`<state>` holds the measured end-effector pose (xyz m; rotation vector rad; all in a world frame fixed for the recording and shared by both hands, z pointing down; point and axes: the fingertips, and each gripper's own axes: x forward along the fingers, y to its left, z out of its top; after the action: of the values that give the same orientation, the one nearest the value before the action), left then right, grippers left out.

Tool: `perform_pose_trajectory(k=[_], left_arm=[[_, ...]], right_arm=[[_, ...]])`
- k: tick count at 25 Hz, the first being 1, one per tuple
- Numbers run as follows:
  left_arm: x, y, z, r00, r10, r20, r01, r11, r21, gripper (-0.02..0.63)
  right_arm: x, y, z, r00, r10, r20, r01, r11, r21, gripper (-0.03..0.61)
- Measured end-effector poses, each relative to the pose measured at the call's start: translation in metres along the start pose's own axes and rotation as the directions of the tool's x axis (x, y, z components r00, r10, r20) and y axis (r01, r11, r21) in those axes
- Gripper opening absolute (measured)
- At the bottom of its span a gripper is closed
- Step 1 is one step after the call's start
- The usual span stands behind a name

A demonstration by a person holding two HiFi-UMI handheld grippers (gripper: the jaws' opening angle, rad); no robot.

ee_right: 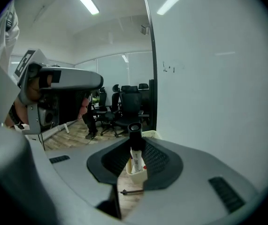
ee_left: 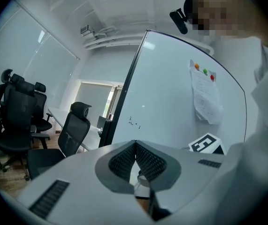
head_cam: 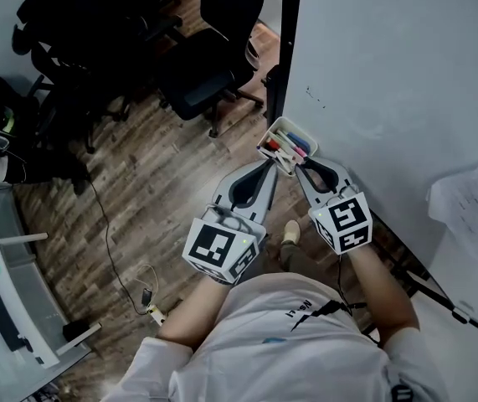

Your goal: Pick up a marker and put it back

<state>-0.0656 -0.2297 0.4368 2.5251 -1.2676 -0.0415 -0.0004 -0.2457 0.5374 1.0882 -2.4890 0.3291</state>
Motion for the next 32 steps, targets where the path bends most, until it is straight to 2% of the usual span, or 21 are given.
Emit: perform_pose_trajectory(k=[9,15,23,32], left_arm=[[0.001,0.011,-0.016,1.0,0.021,-0.019,-0.021,0.999,-0.026,0.011],[0.001,0.017,-0.028,0.998,0.034,-0.047,-0.035,0.999,-0.034,0.011],[0.005,0.019,-0.034,0.998,0.033,-0.059,-0.035,0.999,-0.039,0.011],[0.007,0.01,-0.033,0.998,0.017,-0.053,-0.019,0.999,-0.033,0.011]], right_arm=[[0.02,0.002,-0.027,1.0,-0.015,-0.025,0.014,0.999,-0.039,0.081],[0.033,0.001,-0.053,0.999,-0.014,-0.038,0.013,1.0,-0.024,0.081],[0.035,0.001,-0.057,0.999,0.0,-0.042,0.0,1.0,-0.005,0.081],[0.022,0.0,-0.047,1.0,0.007,-0.023,-0.007,1.0,0.015,0.12]])
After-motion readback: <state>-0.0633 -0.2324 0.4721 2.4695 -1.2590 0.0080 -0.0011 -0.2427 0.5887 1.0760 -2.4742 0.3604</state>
